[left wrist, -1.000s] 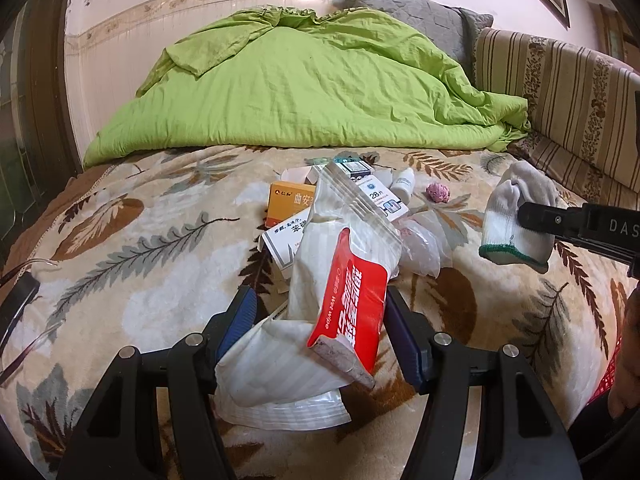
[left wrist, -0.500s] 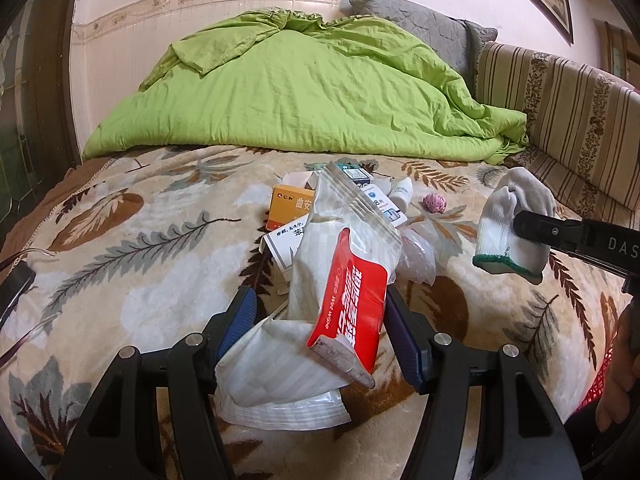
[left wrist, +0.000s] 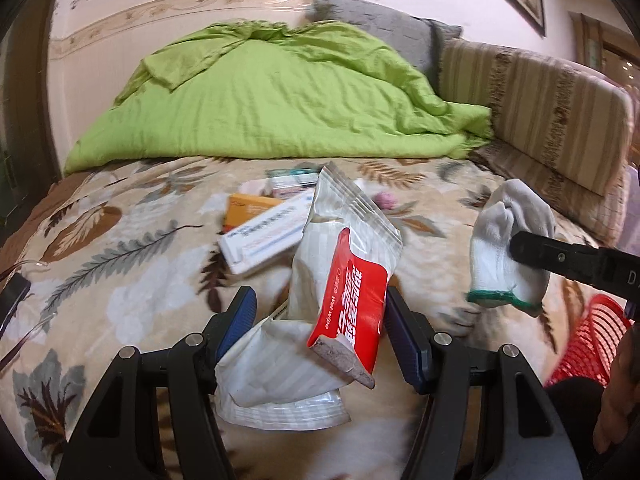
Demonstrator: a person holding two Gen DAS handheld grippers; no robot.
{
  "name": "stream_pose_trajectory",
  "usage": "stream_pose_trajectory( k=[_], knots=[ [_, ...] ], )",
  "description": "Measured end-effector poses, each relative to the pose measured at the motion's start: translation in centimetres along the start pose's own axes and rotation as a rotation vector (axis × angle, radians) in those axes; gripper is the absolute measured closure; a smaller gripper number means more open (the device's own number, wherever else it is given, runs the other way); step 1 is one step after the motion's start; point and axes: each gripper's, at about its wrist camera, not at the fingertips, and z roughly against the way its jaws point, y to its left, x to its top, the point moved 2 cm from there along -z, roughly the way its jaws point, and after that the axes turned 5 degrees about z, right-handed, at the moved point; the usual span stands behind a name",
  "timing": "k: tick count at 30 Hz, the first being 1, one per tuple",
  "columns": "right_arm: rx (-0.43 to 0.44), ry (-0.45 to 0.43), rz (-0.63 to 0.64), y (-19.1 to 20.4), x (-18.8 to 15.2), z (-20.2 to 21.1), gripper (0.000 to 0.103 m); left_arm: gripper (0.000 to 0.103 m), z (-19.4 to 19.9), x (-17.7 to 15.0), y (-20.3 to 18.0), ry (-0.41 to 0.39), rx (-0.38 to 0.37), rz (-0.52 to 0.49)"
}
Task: Collect trash
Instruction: 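Lift the glove and wipes pack off the bed with both grippers, then carry both items over the red basket and open both grippers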
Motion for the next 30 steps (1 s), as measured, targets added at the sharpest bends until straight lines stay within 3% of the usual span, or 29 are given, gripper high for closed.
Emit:
stream_pose_trajectory(
  k=[9, 13, 19, 23, 28, 30],
  knots=[
    [-0.164, -0.038, -0.117, -8.1, -1.1, 9.1, 0.078, 0.040, 1.8, 0.8, -8.2, 0.044, -0.181, -0.127],
    [-0.279, -0.053, -0.195, -12.9, -2.8, 14.2, 0.078, 0.040, 2.6, 1.2, -13.9, 0.074, -0.321, -0.199],
    [-0.427, -0.076, -0.272, -18.3, -4.9, 20.8, 0.077, 0.040, 2.9, 0.6, -23.0, 0.180, -0.530, -0.289],
    [-0.469, -0.083, -0.298, -20.1, -6.0, 22.9, 0.076, 0.039, 3.0, -0.2, -27.2, 0.218, -0.599, -0.331],
    [-0.487, -0.073, -0.315, -21.3, -6.9, 23.3, 0.074, 0.039, 2.1, -1.3, -30.6, 0.267, -0.632, -0.352],
    [-0.516, -0.065, -0.318, -21.6, -7.2, 23.5, 0.066, 0.036, 1.3, -1.8, -31.5, 0.298, -0.655, -0.341]
  ],
)
